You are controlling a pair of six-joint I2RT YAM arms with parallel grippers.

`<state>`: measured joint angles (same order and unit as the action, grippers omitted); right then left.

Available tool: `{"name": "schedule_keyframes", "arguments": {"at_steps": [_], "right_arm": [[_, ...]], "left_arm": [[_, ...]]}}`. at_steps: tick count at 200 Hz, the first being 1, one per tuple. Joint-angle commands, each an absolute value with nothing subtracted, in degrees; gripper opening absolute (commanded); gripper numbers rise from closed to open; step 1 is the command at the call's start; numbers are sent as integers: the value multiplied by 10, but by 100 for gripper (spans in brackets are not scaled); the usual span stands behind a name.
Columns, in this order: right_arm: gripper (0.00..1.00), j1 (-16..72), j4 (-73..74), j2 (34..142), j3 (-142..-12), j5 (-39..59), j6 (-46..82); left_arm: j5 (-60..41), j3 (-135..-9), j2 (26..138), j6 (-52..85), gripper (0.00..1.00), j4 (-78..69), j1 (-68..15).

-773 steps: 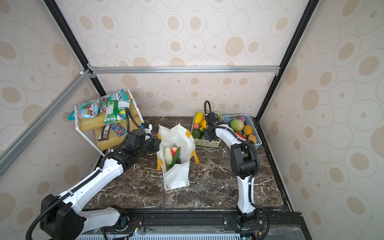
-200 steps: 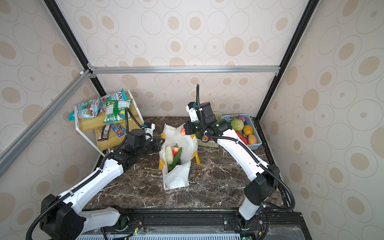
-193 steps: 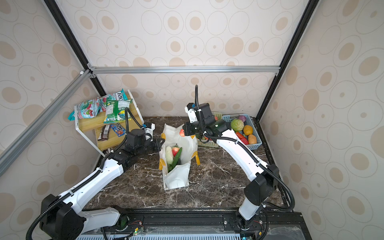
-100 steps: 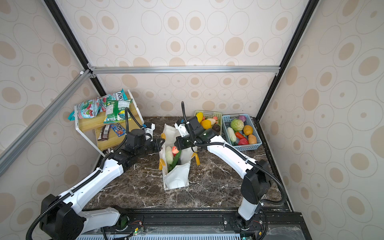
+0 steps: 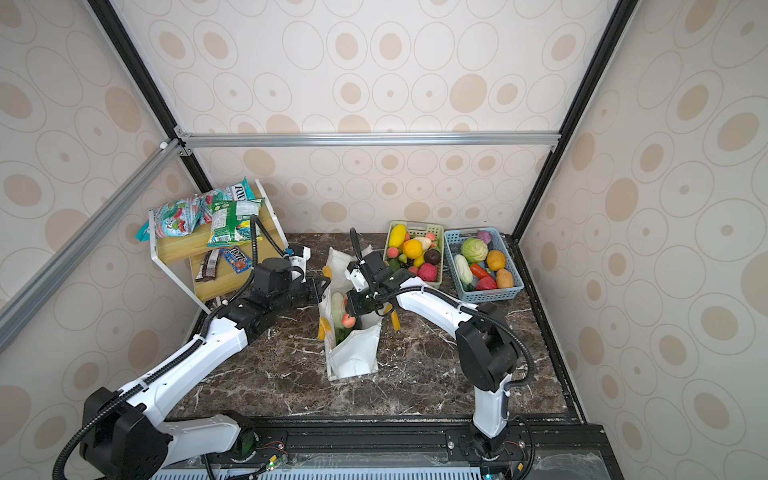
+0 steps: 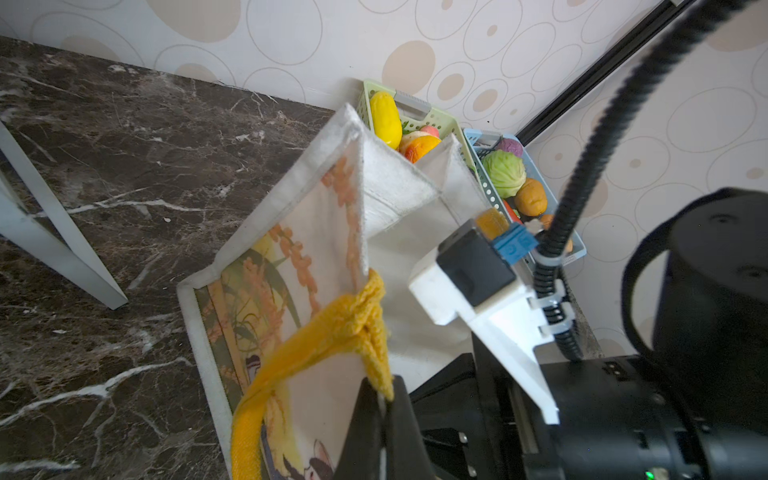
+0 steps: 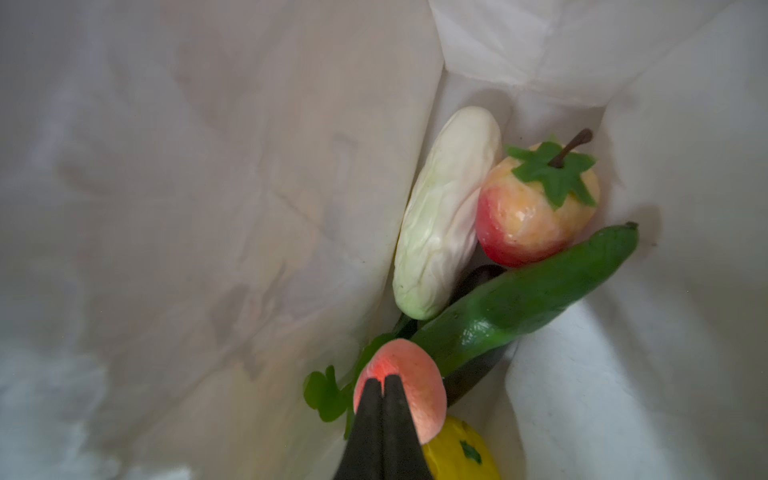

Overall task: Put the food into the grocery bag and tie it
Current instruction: 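Lower the pink peach into the bag and open the right gripper, then withdraw the right gripper from the bag toward the blue basket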

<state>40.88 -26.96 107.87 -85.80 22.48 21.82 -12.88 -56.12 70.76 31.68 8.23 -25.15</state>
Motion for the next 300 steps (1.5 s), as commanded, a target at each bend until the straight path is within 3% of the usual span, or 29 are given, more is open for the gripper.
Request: {"name": "schedule_keyframes", "arguments": {"at_steps": [1, 21, 52, 94, 118, 161, 220, 300], "right_arm": [[4, 414, -265, 1099, -854, 220, 223], [11, 414, -266, 1110, -854, 210, 221], [41, 413, -278, 1114, -860, 192, 213], [62, 413, -324, 1081, -886, 159, 183], [69, 412, -352, 1055, -905, 151, 166], [71, 403, -369, 995, -916, 138, 160], [71, 345, -379, 913, -876, 42, 169], [68, 273, -369, 861, -792, 42, 198]], "left_arm": [[-140, -576, 708, 314, 0, 58, -253], [-140, -578, 709, 314, 0, 58, -253], [-127, -577, 710, 311, 0, 64, -253], [-100, -577, 710, 312, 1, 75, -252], [-90, -584, 714, 312, 2, 82, -253], [-82, -591, 718, 312, 2, 86, -252], [-82, -587, 714, 312, 1, 88, -252], [-80, -572, 706, 315, 1, 87, -252]]}}
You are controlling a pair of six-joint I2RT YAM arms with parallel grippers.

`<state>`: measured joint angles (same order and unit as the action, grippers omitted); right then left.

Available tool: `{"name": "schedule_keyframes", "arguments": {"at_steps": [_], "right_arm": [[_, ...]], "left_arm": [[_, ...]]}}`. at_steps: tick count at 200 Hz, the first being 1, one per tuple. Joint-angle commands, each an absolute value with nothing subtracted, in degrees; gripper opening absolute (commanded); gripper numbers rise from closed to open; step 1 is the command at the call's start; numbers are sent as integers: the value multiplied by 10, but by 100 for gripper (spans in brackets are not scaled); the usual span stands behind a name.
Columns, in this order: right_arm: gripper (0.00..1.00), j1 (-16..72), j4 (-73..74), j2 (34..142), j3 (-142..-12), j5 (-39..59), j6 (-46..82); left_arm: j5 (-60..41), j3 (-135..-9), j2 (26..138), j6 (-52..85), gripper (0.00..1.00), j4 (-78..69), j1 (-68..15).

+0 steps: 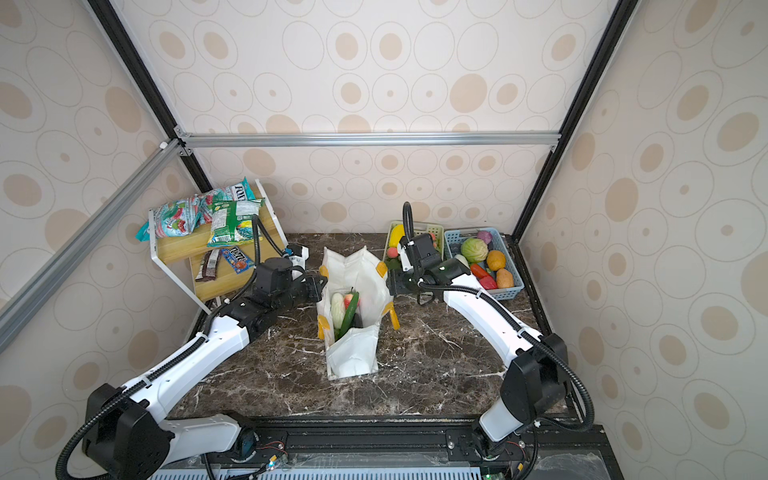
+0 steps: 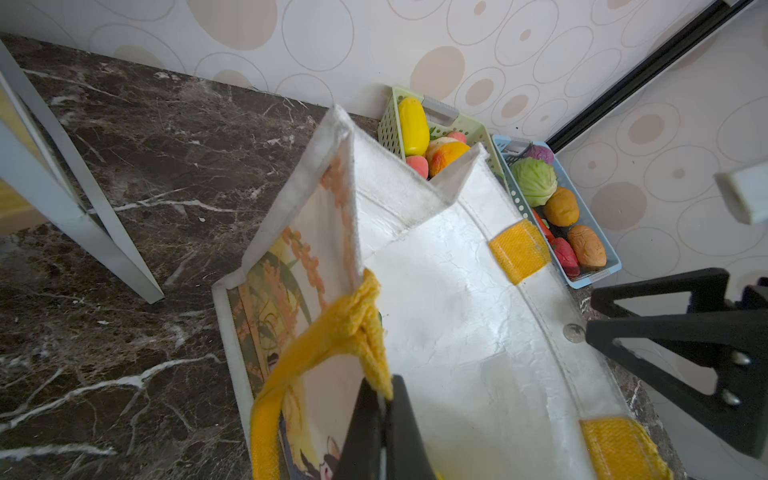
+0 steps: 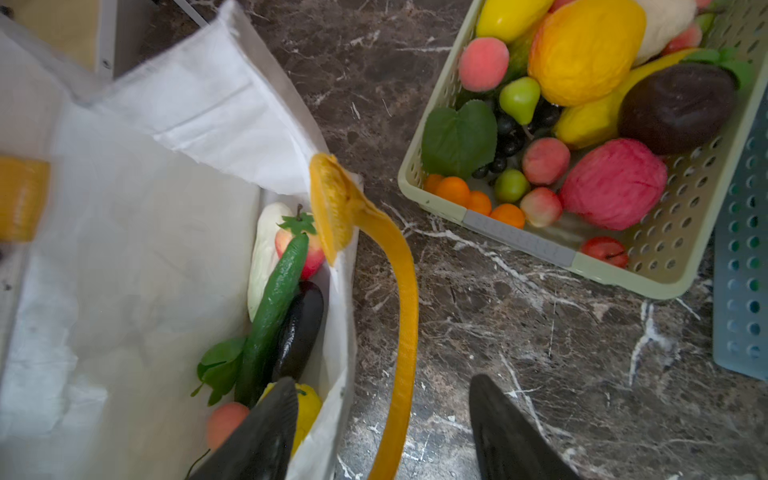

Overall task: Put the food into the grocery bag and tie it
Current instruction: 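Withdraw the right gripper from the bag toward the blue basket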

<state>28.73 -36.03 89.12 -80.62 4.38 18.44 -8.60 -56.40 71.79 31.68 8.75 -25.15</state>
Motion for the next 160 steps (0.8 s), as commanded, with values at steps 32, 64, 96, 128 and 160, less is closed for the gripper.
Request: {"name": "schedule_keyframes", "arguments": {"at_steps": [32, 64, 96, 128, 160], "right_arm": [[68, 245, -386, 850, -785, 33, 203], [69, 198, -390, 835, -774, 40, 207], [69, 147, -401, 836, -773, 28, 194], [70, 87, -389, 850, -768, 32, 185], [70, 39, -377, 877, -770, 26, 179]], "left_arm": [[-81, -567, 704, 316, 1, 82, -252], [-79, -563, 705, 315, 1, 82, -252], [-78, -564, 705, 313, 1, 81, -252], [-79, -564, 705, 312, 0, 82, -252], [-77, -566, 703, 311, 0, 86, -252]]}}
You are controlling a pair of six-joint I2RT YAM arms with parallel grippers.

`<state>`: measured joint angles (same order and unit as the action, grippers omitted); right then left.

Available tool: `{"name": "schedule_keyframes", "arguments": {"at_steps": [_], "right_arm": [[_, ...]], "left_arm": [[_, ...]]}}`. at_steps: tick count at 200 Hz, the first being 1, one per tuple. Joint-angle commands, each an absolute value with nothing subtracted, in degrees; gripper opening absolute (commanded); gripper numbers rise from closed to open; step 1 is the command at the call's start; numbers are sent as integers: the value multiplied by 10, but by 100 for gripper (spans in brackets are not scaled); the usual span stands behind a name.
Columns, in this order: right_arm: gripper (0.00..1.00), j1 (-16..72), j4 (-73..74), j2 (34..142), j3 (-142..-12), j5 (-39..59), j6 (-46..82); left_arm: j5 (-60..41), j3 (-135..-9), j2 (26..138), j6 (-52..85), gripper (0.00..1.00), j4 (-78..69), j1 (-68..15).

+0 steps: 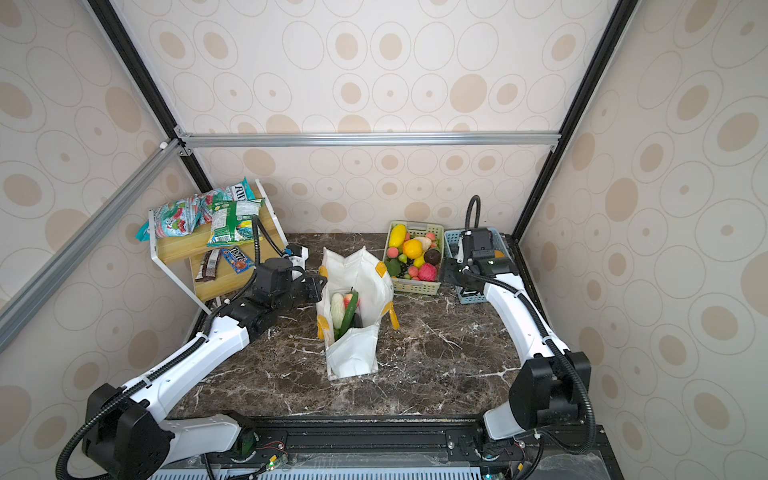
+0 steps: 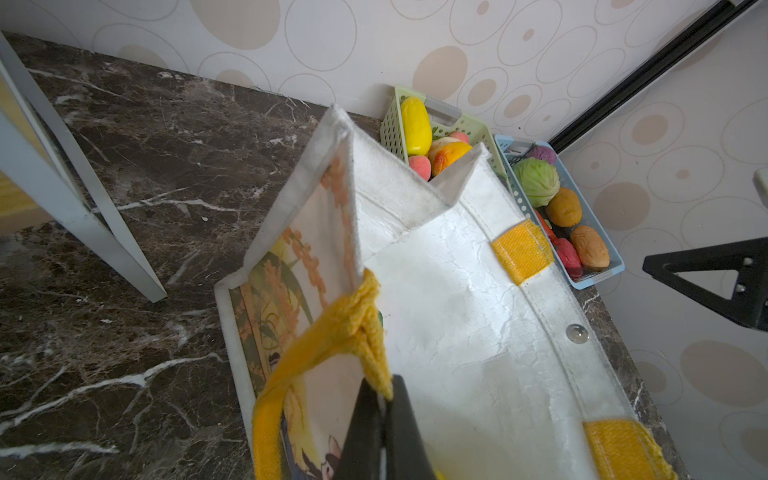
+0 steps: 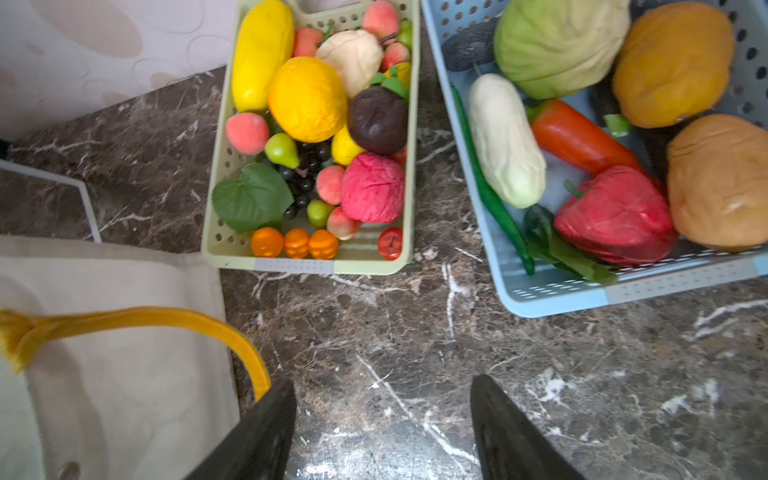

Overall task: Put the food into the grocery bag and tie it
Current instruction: 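Withdraw the right gripper from the bag toward the blue basket, then lower the right gripper into the blue basket and grasp the white vegetable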

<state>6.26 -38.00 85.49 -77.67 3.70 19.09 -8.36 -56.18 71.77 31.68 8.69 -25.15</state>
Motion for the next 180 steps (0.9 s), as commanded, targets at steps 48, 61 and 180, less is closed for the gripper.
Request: {"name": "schedule_keyframes", "arguments": {"at_steps": [48, 61, 180], "right_arm": [[69, 1, -359, 914, -775, 17, 177], [69, -3, -352, 926, -779, 12, 175], [69, -41, -307, 1044, -827, 21, 151]], "left_arm": [[-74, -568, 704, 313, 0, 86, -252], [-74, -569, 706, 315, 0, 84, -252], [-76, -575, 713, 307, 0, 95, -252]]}}
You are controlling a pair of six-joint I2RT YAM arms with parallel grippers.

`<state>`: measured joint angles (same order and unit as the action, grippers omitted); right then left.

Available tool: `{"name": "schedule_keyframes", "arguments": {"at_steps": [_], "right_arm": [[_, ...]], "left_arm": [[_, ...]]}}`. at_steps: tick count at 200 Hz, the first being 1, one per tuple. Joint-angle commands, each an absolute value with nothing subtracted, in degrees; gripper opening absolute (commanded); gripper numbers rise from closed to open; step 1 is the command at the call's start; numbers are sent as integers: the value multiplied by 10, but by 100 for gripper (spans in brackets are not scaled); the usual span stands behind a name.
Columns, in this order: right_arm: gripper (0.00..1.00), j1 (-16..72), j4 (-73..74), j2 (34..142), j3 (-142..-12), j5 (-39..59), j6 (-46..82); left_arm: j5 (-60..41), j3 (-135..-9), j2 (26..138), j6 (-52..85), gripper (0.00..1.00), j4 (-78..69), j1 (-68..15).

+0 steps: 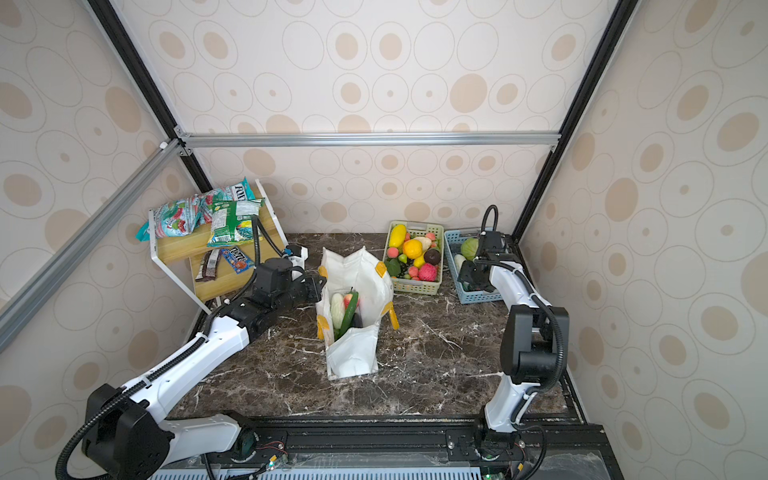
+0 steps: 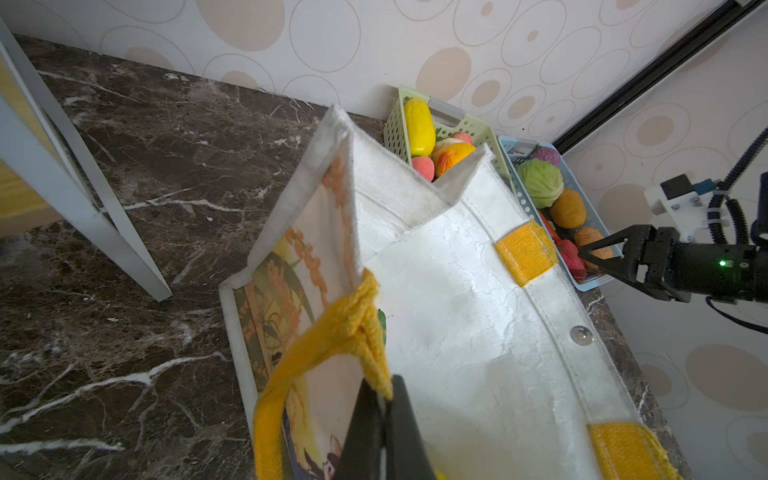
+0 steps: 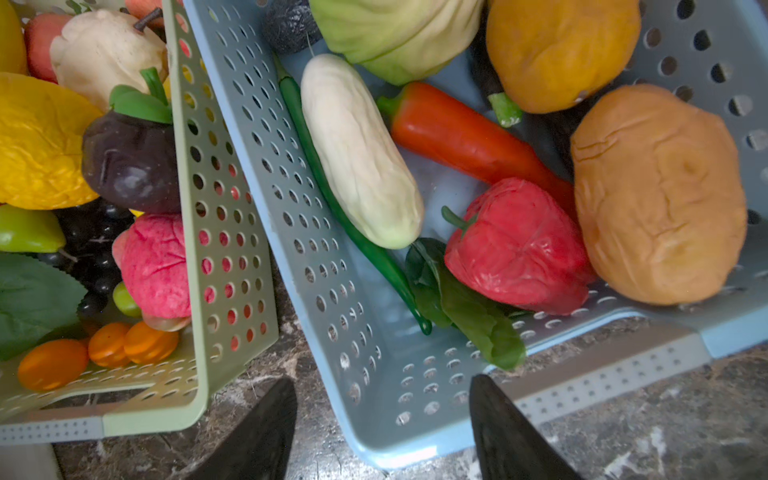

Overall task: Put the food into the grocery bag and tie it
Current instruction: 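Lower the right gripper into the blue basket and grasp the white vegetable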

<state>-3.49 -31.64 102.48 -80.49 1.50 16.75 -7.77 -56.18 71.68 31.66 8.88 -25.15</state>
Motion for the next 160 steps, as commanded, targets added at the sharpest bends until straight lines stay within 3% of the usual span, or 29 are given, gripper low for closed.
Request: {"name": "schedule_keyframes", "arguments": {"at_steps": [1, 160], "right_arm": [[69, -41, -306, 1045, -829, 21, 151], [67, -53, -324, 1169, -932, 52, 126]], "left_arm": [[-76, -575, 713, 307, 0, 95, -252], [-68, -593, 728, 303, 0, 103, -252]]}}
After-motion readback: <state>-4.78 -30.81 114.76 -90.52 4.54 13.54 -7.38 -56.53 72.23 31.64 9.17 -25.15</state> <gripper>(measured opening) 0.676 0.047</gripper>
